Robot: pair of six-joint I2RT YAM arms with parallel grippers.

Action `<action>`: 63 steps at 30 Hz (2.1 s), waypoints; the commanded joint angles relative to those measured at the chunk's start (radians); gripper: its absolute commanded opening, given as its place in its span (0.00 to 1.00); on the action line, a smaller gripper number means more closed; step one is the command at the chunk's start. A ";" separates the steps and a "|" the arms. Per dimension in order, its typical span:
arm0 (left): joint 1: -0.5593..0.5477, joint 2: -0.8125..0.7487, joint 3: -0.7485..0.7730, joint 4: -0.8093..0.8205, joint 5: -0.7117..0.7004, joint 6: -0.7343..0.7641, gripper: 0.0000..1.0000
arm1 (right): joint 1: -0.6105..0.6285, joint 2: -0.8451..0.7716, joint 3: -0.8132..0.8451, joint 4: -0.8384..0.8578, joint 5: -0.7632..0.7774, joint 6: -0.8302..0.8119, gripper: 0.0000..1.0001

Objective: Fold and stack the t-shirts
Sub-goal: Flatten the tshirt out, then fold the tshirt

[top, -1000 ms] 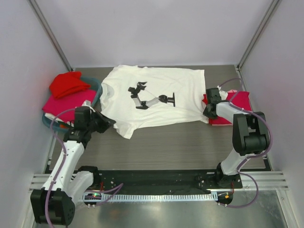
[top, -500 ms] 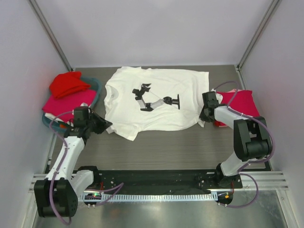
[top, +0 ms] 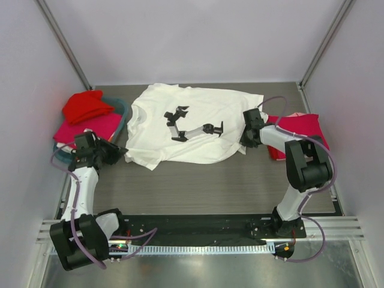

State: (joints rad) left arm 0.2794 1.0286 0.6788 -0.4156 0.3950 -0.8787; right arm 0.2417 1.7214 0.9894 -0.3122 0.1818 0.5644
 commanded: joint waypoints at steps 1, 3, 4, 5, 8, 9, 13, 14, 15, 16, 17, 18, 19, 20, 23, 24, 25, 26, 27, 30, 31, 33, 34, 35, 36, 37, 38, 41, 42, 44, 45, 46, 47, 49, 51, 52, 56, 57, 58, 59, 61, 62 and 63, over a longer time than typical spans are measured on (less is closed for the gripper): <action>-0.025 0.010 0.015 0.052 0.030 0.004 0.00 | -0.004 0.130 0.119 0.001 0.056 0.031 0.01; -0.069 0.025 0.010 0.070 -0.004 -0.005 0.00 | -0.021 0.200 0.228 -0.013 0.055 0.029 0.01; -0.110 0.036 0.010 0.090 -0.021 -0.014 0.00 | -0.025 0.233 0.270 -0.025 0.050 0.031 0.01; -0.132 0.050 0.013 0.101 -0.034 -0.019 0.00 | -0.028 0.306 0.367 -0.037 0.041 0.029 0.01; -0.177 0.122 0.030 0.144 -0.048 -0.045 0.00 | -0.030 0.436 0.600 -0.122 0.041 0.029 0.01; -0.178 0.139 0.053 0.149 -0.045 -0.049 0.00 | -0.030 0.470 0.661 -0.166 0.033 0.026 0.01; -0.177 0.206 0.131 0.130 -0.058 -0.037 0.00 | -0.028 0.553 0.900 -0.278 0.019 0.011 0.01; -0.177 0.206 0.151 0.126 -0.051 -0.036 0.00 | -0.030 0.534 0.910 -0.284 0.019 0.009 0.01; -0.178 0.202 0.154 0.124 -0.047 -0.036 0.01 | -0.028 0.512 0.890 -0.289 0.019 0.008 0.01; -0.177 0.196 0.153 0.121 -0.041 -0.036 0.00 | -0.028 0.482 0.856 -0.285 0.019 0.006 0.01; -0.177 0.170 0.145 0.117 -0.035 -0.029 0.00 | -0.028 0.410 0.757 -0.272 0.018 0.008 0.01; -0.178 0.157 0.139 0.109 -0.035 -0.022 0.00 | -0.028 0.358 0.693 -0.228 0.015 0.009 0.01; -0.178 0.137 0.130 0.085 -0.036 -0.014 0.00 | -0.028 0.309 0.619 -0.200 0.009 0.012 0.01; -0.178 0.104 0.122 0.074 -0.036 -0.009 0.00 | -0.028 0.261 0.469 -0.174 0.008 0.025 0.01; -0.180 0.013 0.052 0.035 -0.035 0.010 0.00 | -0.030 0.039 0.192 -0.087 -0.008 0.032 0.01; -0.180 -0.008 0.036 0.025 -0.033 0.012 0.00 | -0.028 -0.009 0.136 -0.077 -0.005 0.040 0.01; -0.180 -0.030 0.019 0.009 -0.028 0.012 0.00 | -0.028 -0.104 0.080 -0.073 -0.014 0.045 0.01; -0.180 -0.054 -0.008 0.002 -0.025 0.012 0.00 | -0.030 -0.147 -0.013 -0.073 -0.024 0.048 0.01; -0.183 -0.091 -0.021 -0.021 -0.021 0.014 0.00 | -0.030 -0.187 -0.058 -0.073 -0.030 0.057 0.01; -0.183 -0.162 -0.059 -0.054 -0.010 0.015 0.00 | -0.030 -0.365 -0.216 -0.085 -0.025 0.066 0.01; -0.183 -0.176 -0.065 -0.064 -0.010 0.017 0.00 | -0.033 -0.405 -0.251 -0.097 -0.016 0.074 0.01; -0.183 -0.196 -0.074 -0.089 -0.010 0.023 0.00 | -0.033 -0.521 -0.340 -0.132 -0.004 0.083 0.01; -0.183 -0.212 -0.073 -0.112 -0.005 0.026 0.00 | -0.032 -0.554 -0.366 -0.143 -0.007 0.098 0.01; -0.184 -0.220 -0.070 -0.124 -0.004 0.033 0.00 | -0.033 -0.618 -0.414 -0.152 -0.018 0.107 0.01; -0.183 -0.226 -0.068 -0.146 -0.004 0.037 0.00 | -0.032 -0.641 -0.434 -0.168 -0.028 0.123 0.01; -0.183 -0.239 -0.068 -0.158 -0.002 0.038 0.00 | -0.033 -0.664 -0.448 -0.168 -0.054 0.147 0.01; -0.184 -0.245 -0.059 -0.167 -0.001 0.043 0.00 | -0.032 -0.681 -0.463 -0.171 -0.074 0.163 0.01; -0.183 -0.274 -0.027 -0.238 0.011 0.043 0.00 | -0.033 -0.718 -0.465 -0.231 -0.022 0.206 0.01; -0.183 -0.288 -0.018 -0.271 0.011 0.040 0.00 | -0.033 -0.732 -0.465 -0.261 0.016 0.218 0.01; -0.183 -0.340 -0.005 -0.301 -0.005 0.037 0.00 | -0.033 -0.744 -0.460 -0.281 0.018 0.227 0.01; -0.183 -0.355 -0.005 -0.320 -0.014 0.034 0.00 | -0.033 -0.755 -0.459 -0.291 0.007 0.221 0.01; -0.183 -0.370 -0.008 -0.327 -0.030 0.032 0.00 | -0.033 -0.763 -0.462 -0.292 0.010 0.221 0.01; -0.184 -0.389 -0.018 -0.328 -0.047 0.027 0.00 | -0.033 -0.767 -0.460 -0.298 0.011 0.221 0.01; -0.183 -0.387 -0.030 -0.321 -0.051 0.018 0.00 | -0.033 -0.776 -0.456 -0.314 0.019 0.221 0.01; -0.186 -0.355 -0.038 -0.305 -0.050 0.020 0.00 | -0.033 -0.778 -0.437 -0.347 0.031 0.238 0.01; -0.183 -0.340 -0.033 -0.298 -0.054 0.023 0.00 | -0.032 -0.772 -0.416 -0.372 0.082 0.255 0.01; -0.183 -0.253 0.019 -0.256 -0.090 0.044 0.00 | -0.035 -0.749 -0.391 -0.482 0.173 0.334 0.01; -0.181 -0.234 0.033 -0.255 -0.094 0.047 0.00 | -0.033 -0.741 -0.393 -0.491 0.183 0.344 0.01; -0.181 -0.196 0.047 -0.253 -0.107 0.050 0.00 | -0.035 -0.729 -0.394 -0.501 0.189 0.359 0.01; -0.181 -0.179 0.071 -0.250 -0.108 0.050 0.00 | -0.033 -0.708 -0.396 -0.507 0.177 0.361 0.01; -0.181 -0.150 0.087 -0.244 -0.104 0.046 0.00 | -0.033 -0.688 -0.408 -0.501 0.159 0.356 0.01; -0.183 -0.147 0.091 -0.236 -0.102 0.040 0.00 | -0.032 -0.680 -0.416 -0.480 0.131 0.351 0.01; -0.181 -0.147 0.090 -0.230 -0.105 0.037 0.00 | -0.032 -0.680 -0.420 -0.472 0.125 0.351 0.01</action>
State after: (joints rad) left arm 0.0982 0.8841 0.7216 -0.6945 0.3046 -0.8524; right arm 0.2119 1.0332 0.5667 -0.7616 0.2962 0.8898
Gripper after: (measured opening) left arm 0.006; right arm 0.026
